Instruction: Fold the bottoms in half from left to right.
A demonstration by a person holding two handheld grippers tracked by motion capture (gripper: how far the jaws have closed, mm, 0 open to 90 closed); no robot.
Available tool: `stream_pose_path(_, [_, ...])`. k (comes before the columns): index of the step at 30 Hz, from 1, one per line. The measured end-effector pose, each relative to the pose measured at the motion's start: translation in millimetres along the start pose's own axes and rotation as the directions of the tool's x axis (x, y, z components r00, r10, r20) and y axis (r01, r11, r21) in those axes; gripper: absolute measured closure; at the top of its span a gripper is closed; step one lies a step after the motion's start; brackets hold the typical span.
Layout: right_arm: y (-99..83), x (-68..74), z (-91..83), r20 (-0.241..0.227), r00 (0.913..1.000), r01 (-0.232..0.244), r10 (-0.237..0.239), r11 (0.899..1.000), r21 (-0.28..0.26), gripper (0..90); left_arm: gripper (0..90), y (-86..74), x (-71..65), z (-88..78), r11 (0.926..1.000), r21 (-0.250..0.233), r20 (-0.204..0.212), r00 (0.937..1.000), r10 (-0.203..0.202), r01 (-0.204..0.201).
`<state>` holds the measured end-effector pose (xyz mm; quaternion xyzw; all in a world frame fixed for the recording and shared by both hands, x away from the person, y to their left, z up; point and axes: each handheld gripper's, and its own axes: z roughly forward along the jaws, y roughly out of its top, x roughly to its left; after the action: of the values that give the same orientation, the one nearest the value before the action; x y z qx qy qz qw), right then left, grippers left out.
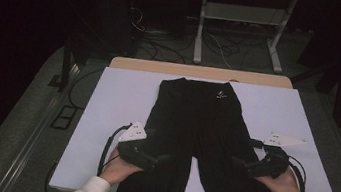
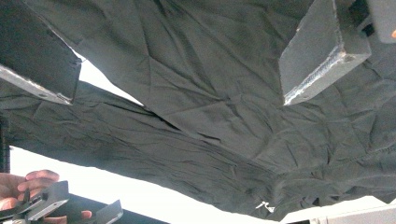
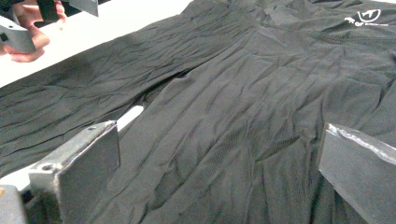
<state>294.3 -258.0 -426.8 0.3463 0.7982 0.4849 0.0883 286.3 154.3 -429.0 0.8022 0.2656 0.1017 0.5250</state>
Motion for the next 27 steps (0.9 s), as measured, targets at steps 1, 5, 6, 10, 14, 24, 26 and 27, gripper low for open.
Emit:
stream_pose_path(1, [0.0, 0.3, -0.1, 0.003, 1.0, 0.002, -0.002, 1.0, 0.0, 0.0, 0.0, 0.1, 0.0, -0.1, 1.0, 0.0, -0.002, 1.0, 0.001, -0.001])
stream_pose_path(5, [0.0, 0.6, -0.1, 0.008, 1.0, 0.002, -0.002, 1.0, 0.0, 0.0, 0.0, 0.1, 0.2, -0.5, 1.0, -0.003, -0.005, 1.0, -0.001, 0.001])
stream_pose_path(6, [0.0, 0.6, -0.1, 0.009, 1.0, 0.001, -0.001, 1.0, 0.0, 0.0, 0.0, 0.0, 0.3, -0.5, 1.0, -0.003, -0.005, 1.0, -0.001, 0.001])
stream_pose_path(10, [0.0, 0.6, 0.0, 0.015, 0.9999, -0.001, 0.001, 1.0, 0.001, 0.0, 0.0, 0.1, 0.2, -0.6, 1.0, -0.003, -0.006, 1.0, 0.001, -0.001])
stream_pose_path(14, [0.0, 0.8, 0.2, 0.017, 0.9999, 0.0, 0.0, 1.0, 0.002, 0.0, 0.0, 0.1, 0.0, -0.8, 1.0, -0.004, -0.008, 1.0, 0.001, -0.001])
stream_pose_path(24, [4.0, 4.0, -0.6, 0.03, 0.9995, 0.01, -0.01, 1.0, 0.004, 0.0, 0.0, -0.2, -0.5, -0.3, 1.0, 0.005, -0.009, 1.0, 0.001, -0.001])
stream_pose_path(26, [5.0, 4.7, -0.6, 0.031, 0.9995, 0.007, -0.007, 1.0, 0.003, 0.0, 0.0, -0.1, -0.9, -0.2, 1.0, 0.007, -0.009, 1.0, 0.003, -0.003])
stream_pose_path(27, [7.4, 6.3, -0.5, 0.027, 0.9996, 0.005, -0.005, 1.0, 0.003, 0.0, 0.0, -0.2, -1.1, -0.1, 1.0, 0.007, -0.009, 0.9999, 0.004, -0.004])
